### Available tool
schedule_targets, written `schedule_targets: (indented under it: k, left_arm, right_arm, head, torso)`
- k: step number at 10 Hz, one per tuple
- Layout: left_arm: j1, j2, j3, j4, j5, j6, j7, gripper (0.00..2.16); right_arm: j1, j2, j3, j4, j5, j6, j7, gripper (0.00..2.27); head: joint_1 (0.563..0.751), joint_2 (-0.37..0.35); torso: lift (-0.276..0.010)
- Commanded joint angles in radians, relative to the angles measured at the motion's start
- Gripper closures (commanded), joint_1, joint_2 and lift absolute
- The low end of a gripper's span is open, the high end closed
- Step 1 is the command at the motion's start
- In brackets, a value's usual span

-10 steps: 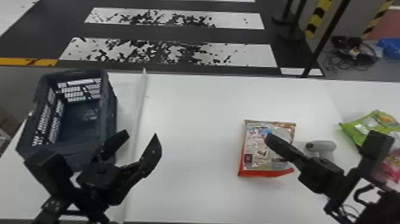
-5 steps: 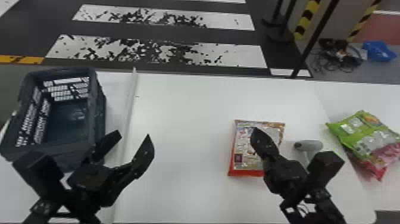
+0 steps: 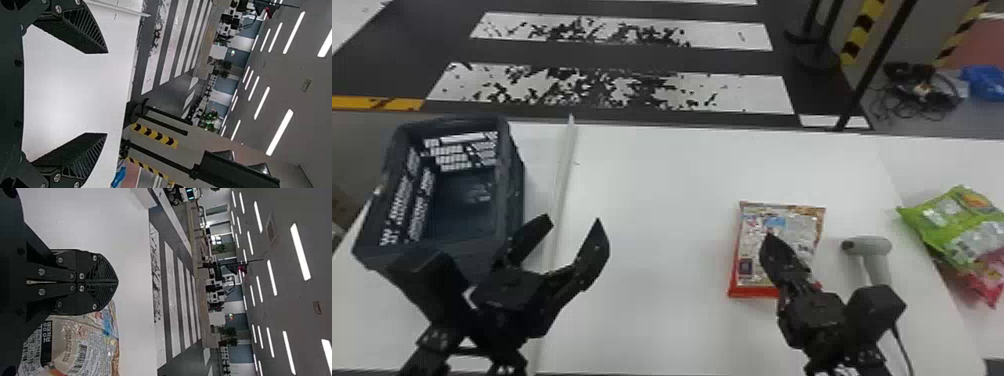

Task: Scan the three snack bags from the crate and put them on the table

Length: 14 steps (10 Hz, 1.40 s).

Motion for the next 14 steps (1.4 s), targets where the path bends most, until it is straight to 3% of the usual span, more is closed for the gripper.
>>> schedule_targets:
  k: [1,7,9,12,14]
  left_arm:
    - [-0.003,-0.002,-0.017,-0.001,-0.007,-0.008,0.006,0.14]
    - [-0.004,-0.006,-0.033,-0.001,-0.012,-0.021,0.020,0.14]
    - [-0.006,-0.006,-0.033,0.010,-0.012,-0.027,0.020,0.14]
    - [-0.001,-0.005,-0.036,0.016,-0.012,-0.054,0.018,0.14]
    - [0.003,-0.002,-0.036,0.022,-0.012,-0.076,0.018,0.14]
  right_arm:
    - [-0.028,-0.001,0.003,0.070,0.010,-0.022,-0.003,2.25]
    - [-0.089,-0.032,-0.022,0.243,0.002,-0.071,-0.012,2.24]
    - [-0.089,-0.055,-0.036,0.282,-0.003,-0.117,0.023,2.24]
    - [-0.089,-0.076,-0.057,0.322,-0.003,-0.148,0.166,2.24]
    - [-0.086,-0.079,-0.057,0.354,-0.003,-0.184,0.189,2.24]
  head:
    - [0.695,-0.049]
    - [0.695,-0.087]
    - [0.695,-0.119]
    - [0.695,-0.133]
    - [0.695,-0.128]
  torso:
    - [-0.094]
    - [-0.094]
    - [-0.094]
    - [-0.094]
    - [-0.094]
